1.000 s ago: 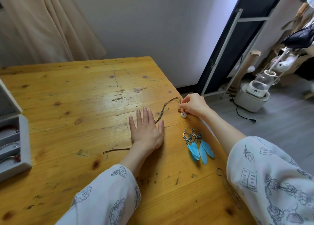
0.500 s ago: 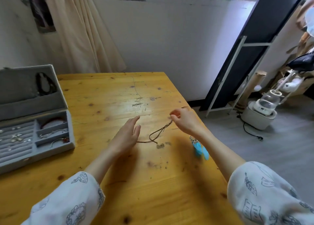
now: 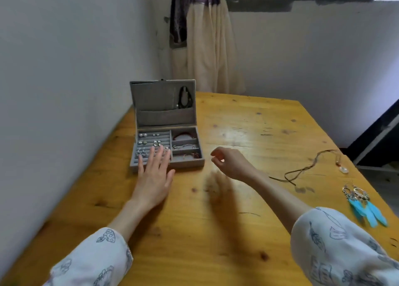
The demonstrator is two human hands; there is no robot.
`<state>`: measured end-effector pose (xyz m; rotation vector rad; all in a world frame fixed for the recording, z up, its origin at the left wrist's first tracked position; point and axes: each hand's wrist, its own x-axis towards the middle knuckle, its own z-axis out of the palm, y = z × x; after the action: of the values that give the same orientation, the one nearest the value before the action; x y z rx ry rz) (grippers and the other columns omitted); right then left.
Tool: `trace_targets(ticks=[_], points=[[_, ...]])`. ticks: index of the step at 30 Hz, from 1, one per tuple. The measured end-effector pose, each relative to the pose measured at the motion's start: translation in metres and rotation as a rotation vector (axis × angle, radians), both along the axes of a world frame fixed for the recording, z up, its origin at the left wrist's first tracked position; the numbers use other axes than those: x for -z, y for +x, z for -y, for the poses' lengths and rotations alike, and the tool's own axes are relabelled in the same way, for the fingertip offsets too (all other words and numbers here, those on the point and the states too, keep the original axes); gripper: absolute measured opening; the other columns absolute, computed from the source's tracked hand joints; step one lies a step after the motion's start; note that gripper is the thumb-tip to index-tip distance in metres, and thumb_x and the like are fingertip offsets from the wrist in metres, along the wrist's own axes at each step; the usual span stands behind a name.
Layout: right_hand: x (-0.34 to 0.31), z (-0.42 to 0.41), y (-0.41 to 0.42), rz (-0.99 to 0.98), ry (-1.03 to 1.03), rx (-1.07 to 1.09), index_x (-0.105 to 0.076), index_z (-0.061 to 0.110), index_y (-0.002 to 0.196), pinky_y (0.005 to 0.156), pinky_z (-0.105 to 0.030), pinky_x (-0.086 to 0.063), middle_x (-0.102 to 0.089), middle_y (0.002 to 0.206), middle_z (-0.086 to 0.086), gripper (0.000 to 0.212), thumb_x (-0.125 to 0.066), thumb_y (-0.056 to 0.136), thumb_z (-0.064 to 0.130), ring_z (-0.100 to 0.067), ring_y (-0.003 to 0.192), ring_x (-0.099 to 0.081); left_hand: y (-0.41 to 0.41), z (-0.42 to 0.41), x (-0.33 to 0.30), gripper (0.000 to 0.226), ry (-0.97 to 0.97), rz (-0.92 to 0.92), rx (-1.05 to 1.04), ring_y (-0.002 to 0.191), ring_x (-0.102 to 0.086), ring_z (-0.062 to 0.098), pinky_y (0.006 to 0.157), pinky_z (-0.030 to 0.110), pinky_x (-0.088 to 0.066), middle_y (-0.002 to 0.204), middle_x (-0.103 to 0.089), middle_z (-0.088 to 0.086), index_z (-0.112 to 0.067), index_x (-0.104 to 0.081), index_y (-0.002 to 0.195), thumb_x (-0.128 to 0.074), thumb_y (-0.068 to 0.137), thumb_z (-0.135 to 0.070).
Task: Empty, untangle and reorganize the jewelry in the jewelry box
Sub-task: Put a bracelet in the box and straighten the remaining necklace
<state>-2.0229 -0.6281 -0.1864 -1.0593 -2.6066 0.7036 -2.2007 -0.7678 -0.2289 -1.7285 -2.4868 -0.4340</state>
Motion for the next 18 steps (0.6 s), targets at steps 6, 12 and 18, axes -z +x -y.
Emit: trace_targets(ticks=[6,12,18], points=[[-0.022,-0.036,-0.076,-0.032,0.195,0.006,-0.037,0.008,0.135,0.101,-0.038,-0.035,-0.044,0.137,-0.016,0.045,-0.042,0.095,0.028,-0.030,0.125,-0.041,-0.035,0.005,0.017,0.058,-0.039,-0.005,-0.113,0.138,0.023,0.016,0.114,0.044,0.011,0.154,0.014,0.000,-0.025,0.007,0.145,-0.018,0.096,-0.043],[-0.059,-0.087,-0.153,-0.028,0.533,0.061,-0.022,0.008,0.143,0.114,-0.045,-0.014,-0.020,0.152,-0.012,0.057,-0.043,0.094,0.027,-0.029,0.142,-0.012,-0.035,0.004,0.023,0.058,0.007,-0.089,-0.120,0.138,0.025,0.020,0.106,0.041,0.027,0.155,0.008,0.001,-0.025,0.004,0.145,-0.017,0.095,-0.044],[-0.078,-0.111,-0.189,0.200,0.553,0.069,-0.026,0.008,0.139,0.113,-0.052,-0.009,-0.031,0.143,-0.017,0.051,-0.035,0.096,0.033,-0.034,0.134,-0.026,-0.034,0.004,0.023,0.059,-0.008,-0.117,-0.142,0.136,0.028,0.022,0.105,0.042,0.028,0.151,0.018,0.004,-0.023,0.019,0.139,-0.008,0.094,-0.048]])
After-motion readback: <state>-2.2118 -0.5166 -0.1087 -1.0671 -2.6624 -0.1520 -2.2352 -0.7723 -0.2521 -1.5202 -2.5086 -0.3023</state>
